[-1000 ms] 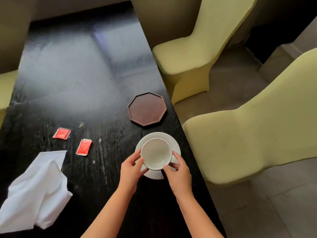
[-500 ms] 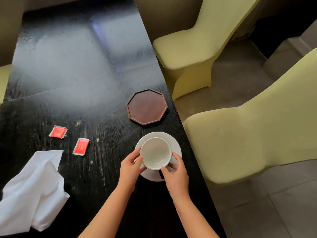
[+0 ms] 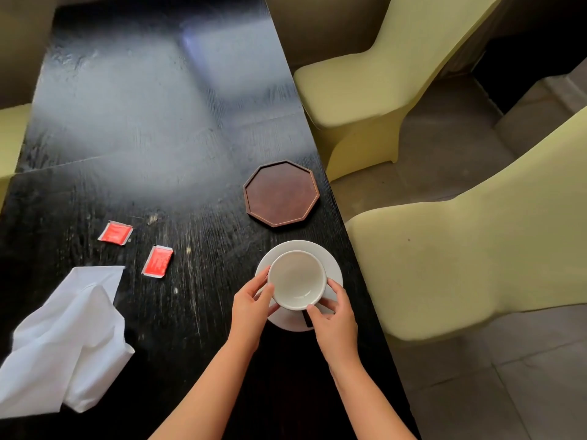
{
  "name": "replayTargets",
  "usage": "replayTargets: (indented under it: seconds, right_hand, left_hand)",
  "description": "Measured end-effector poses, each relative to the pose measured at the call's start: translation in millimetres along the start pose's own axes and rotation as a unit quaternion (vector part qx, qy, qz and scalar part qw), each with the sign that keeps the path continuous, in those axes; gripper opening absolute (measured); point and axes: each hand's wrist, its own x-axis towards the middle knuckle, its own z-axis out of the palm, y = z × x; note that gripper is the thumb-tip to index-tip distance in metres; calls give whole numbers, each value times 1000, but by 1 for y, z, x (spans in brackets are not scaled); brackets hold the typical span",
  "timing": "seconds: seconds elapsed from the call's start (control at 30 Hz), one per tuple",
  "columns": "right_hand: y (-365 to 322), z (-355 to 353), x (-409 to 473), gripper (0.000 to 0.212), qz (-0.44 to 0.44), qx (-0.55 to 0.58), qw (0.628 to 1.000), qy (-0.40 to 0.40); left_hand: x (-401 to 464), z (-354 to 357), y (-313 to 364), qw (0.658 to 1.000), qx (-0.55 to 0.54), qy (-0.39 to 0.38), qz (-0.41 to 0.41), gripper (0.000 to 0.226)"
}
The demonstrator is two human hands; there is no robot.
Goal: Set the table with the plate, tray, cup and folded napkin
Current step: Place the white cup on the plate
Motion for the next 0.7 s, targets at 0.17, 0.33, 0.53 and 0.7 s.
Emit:
replayTargets:
  seconds: [0.17, 0.33, 0.53, 0.7]
  right_hand:
    - [-1, 0, 0, 54, 1, -4, 1000, 0]
    - [-1, -1, 2, 56, -10, -31, 999, -6]
    - [-17, -10, -7, 57, -41, -125, 991, 18]
    - [-42, -9, -24, 36, -163, -320, 933, 6]
  left_hand:
    - [0, 0, -4, 1000, -7, 0, 4, 40]
    - [2, -1, -6, 1000, 3, -4, 5, 37]
    - [-6, -13, 13, 977, 203, 4, 62, 47]
    - [-29, -43, 43, 901, 408, 15, 146, 16]
